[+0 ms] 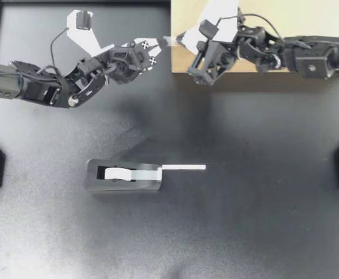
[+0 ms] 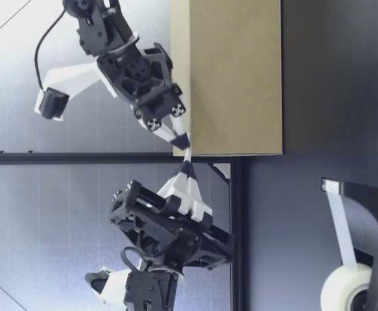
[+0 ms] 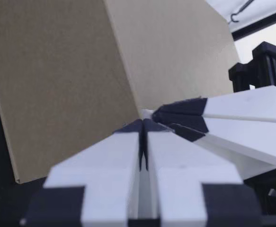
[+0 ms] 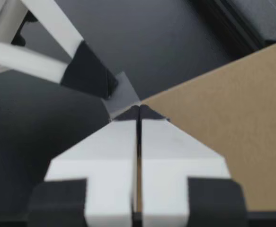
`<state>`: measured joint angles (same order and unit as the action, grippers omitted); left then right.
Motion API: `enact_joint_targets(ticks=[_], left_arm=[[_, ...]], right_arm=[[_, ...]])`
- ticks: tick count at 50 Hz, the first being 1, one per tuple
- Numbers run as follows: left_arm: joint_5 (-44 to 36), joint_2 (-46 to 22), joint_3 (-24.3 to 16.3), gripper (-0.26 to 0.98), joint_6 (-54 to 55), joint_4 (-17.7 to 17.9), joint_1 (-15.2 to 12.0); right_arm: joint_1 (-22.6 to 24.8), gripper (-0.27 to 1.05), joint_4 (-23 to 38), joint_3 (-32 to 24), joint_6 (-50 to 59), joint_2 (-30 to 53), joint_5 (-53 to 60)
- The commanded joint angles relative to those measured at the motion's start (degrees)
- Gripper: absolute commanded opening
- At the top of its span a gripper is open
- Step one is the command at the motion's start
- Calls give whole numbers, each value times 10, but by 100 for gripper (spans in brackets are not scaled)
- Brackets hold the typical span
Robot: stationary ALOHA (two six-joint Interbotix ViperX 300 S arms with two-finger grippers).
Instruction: Cut a small piece of tape from the tape dispenser then place it on the cardboard box's edge.
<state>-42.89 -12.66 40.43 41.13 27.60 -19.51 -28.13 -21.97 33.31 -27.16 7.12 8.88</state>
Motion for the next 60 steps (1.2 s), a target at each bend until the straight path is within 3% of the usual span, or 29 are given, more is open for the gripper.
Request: enact_joint_targets(ticks=[1,20,37,48,60], left_arm=[[-3,9,-4,-12,-1,-1,-4],[-3,14,5,-6,-14,0,-4],[-2,24,8,40,-29,-2,-4],[-3,67,33,36,-69,-36,5],[-3,170,79,35,-172,-94,47]], right_arm=[[-7,-14,1,-20,0,3,-10],[-15,-14,1,-34,0,8,-17],[-15,-14,1,-37,0,2,-17],[-12,-14,1,-38,3,-42,-21],[34,-14,1,-18,5,-125,-50]])
